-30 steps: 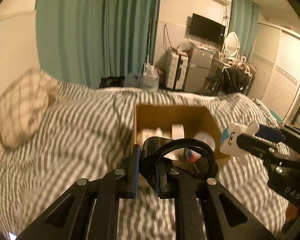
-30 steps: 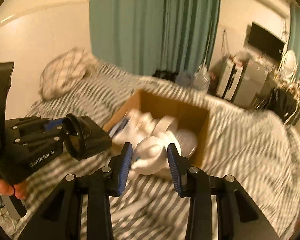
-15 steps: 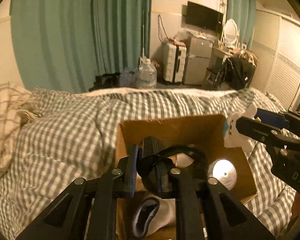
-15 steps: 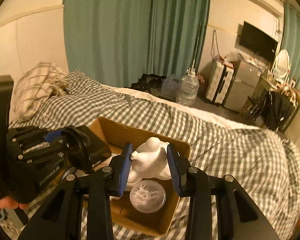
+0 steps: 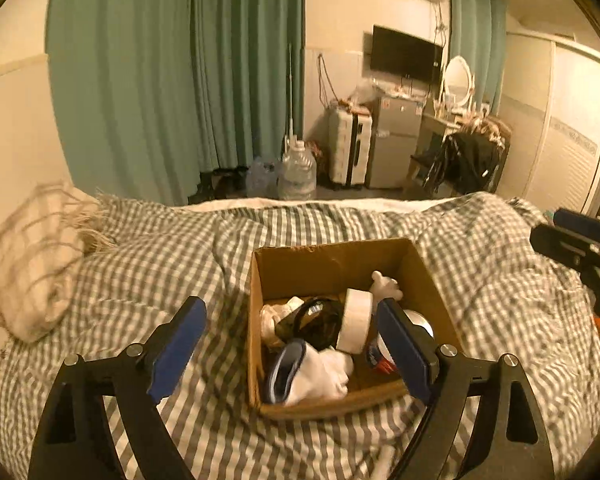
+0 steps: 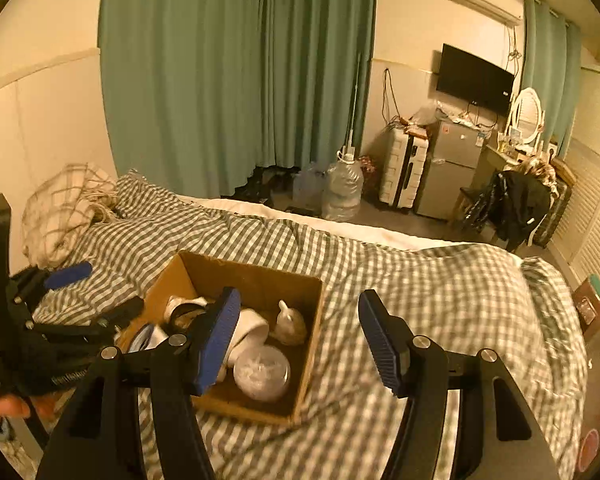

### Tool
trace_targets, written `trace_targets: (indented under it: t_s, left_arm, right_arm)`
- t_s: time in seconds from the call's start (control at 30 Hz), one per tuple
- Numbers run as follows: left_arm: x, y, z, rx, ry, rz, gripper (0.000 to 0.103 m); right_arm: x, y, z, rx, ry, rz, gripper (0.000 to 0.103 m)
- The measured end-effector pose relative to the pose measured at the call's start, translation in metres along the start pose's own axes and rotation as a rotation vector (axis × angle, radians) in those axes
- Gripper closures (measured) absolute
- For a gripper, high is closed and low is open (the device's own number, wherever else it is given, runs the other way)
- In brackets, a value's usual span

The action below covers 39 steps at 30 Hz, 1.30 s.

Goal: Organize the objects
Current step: 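Lower the figurine and black cup into the box and open both grippers, then grasp the white plastic tube on the bed with the left gripper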

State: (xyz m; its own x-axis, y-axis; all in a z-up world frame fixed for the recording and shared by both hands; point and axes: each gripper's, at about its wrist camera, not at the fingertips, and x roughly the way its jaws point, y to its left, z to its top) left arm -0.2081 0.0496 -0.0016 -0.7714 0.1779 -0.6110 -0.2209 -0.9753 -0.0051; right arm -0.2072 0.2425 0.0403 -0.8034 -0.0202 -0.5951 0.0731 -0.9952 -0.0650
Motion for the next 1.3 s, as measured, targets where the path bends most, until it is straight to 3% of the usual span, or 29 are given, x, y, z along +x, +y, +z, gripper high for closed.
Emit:
trace_targets:
  t_s: [0.27, 0.6, 0.8, 0.87, 0.93, 1.17, 1.23, 1.3]
  left_arm:
    - [-0.048, 0.002, -0.055, -0.043, -0.013, 0.015, 0.005]
    - [-0.012, -0.019, -0.151, -0.008, 0.128, 0.019, 0.005]
    - [-0.002, -0.045, -0.187, 0.099, 0.209, -0.066, 0.026]
    - [0.007, -0.05, -0.19, 0.109, 0.243, -0.097, 0.048]
    - [0.016, -0.054, -0.195, 0.108, 0.293, -0.144, 0.062]
    - [0.045, -0.063, -0.213, 0.128, 0.436, -0.196, 0.062]
    - [0.048, -0.062, -0.213, 0.113, 0.448, -0.205, 0.062]
    - [0.046, -0.062, -0.212, 0.11, 0.438, -0.208, 0.07]
  right_arm:
    - [-0.06, 0.022, -0.061, -0.022, 0.032, -0.004, 0.035]
    - [-0.009, 0.051, -0.152, -0.066, 0.193, -0.034, 0.036]
    - [0.01, 0.049, -0.171, -0.041, 0.252, -0.021, 0.036]
    - [0.013, 0.047, -0.173, -0.031, 0.258, -0.02, 0.036]
    - [0.015, 0.046, -0.173, -0.027, 0.263, -0.019, 0.036]
    - [0.016, 0.047, -0.172, -0.027, 0.272, -0.023, 0.036]
    - [0.016, 0.048, -0.172, -0.029, 0.273, -0.026, 0.036]
    - [0.015, 0.049, -0.172, -0.031, 0.274, -0.026, 0.036]
